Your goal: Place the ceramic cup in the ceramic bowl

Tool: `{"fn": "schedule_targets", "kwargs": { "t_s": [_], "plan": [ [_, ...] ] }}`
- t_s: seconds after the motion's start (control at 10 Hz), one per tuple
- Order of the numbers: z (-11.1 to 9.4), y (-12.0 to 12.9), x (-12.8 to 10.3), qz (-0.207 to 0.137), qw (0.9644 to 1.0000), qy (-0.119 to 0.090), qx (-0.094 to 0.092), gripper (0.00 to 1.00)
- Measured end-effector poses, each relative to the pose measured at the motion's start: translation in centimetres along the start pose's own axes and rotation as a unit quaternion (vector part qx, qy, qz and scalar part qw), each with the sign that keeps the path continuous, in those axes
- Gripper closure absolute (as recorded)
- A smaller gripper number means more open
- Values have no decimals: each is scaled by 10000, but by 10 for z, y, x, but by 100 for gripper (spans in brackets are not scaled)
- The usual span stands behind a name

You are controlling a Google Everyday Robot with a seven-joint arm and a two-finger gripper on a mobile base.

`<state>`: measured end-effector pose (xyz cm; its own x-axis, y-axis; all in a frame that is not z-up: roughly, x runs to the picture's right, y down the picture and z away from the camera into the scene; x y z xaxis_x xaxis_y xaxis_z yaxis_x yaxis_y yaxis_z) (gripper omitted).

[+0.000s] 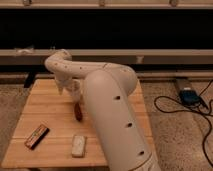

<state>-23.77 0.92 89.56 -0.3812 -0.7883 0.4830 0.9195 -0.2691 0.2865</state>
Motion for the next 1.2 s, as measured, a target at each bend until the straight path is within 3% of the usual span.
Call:
{"fn": "schedule_targets", "kwargs": {
  "t_s": [0.1, 0.4, 0.9, 1.2],
  "plan": [
    [2, 3, -2, 16, 10000, -48, -57, 72],
    [-5, 6, -7, 66, 9999, -7, -130, 97],
    [-77, 31, -34, 416, 9981, 430, -165, 100],
    [-118, 61, -66, 744, 9943, 652, -389, 100]
  ]
}}
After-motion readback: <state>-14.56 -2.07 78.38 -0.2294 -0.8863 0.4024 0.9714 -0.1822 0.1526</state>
